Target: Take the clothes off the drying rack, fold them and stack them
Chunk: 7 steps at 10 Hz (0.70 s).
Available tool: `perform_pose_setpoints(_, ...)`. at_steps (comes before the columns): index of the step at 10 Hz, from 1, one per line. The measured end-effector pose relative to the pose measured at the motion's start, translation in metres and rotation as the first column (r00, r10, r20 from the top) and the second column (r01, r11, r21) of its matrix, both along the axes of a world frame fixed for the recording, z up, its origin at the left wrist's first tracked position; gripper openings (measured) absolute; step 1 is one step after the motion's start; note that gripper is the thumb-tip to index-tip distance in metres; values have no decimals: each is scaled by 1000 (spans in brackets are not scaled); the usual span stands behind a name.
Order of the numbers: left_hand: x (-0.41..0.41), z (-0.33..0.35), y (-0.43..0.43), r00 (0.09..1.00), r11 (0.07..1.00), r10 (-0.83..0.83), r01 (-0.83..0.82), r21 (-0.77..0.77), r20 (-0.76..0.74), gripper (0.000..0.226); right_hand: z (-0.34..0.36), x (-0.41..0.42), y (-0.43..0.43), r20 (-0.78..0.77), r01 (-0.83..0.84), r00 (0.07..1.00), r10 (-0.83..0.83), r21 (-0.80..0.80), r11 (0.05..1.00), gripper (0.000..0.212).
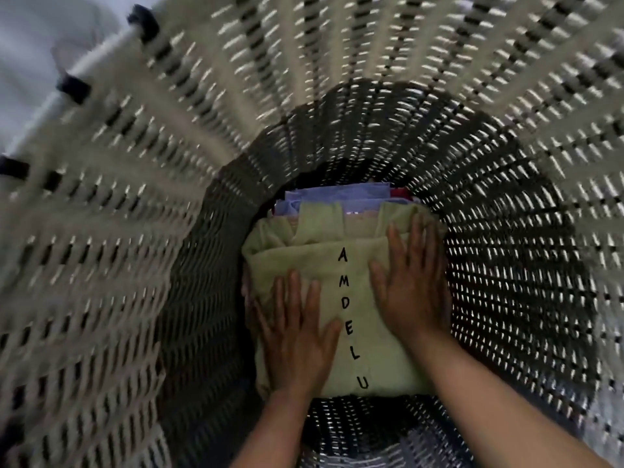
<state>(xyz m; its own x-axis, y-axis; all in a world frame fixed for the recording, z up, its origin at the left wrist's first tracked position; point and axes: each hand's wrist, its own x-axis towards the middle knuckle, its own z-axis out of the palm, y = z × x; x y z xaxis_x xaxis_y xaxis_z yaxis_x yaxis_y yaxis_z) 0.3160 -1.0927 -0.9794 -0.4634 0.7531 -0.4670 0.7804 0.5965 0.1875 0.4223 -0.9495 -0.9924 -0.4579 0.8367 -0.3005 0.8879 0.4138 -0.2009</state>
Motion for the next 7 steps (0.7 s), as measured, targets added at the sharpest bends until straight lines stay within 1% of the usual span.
perform_pose_setpoints(1,1,1,-2,1000,1000,-5,5,21,-11,63,0,0,-1,1,2,1000,-2,-51,999,67)
perform_pose_setpoints(2,-7,19,1,1000,997,17,-16,69,-14,64,23,7,-9,-19,83,996,-86,-99,992,69)
perform_pose_setpoints(3,-25,27,18,995,988,100,-100,115,7,67,50,21,-51,6,203,979,-204,-151,968,75)
perform_pose_setpoints(4,-42,13,34,995,994,96,-97,53,22,71,49,25,-83,97,247,968,-230,-244,938,83)
perform_pose_setpoints(5,-49,2,35,996,997,56,-59,50,73,80,32,26,-74,110,227,972,-206,-235,945,87)
perform_pose_setpoints(6,-51,18,39,985,996,84,-82,-18,151,91,36,26,-68,162,188,976,-146,-288,939,96)
perform_pose_setpoints(7,-36,59,33,944,977,213,-208,-45,253,98,65,25,-66,219,225,964,-153,-361,905,93)
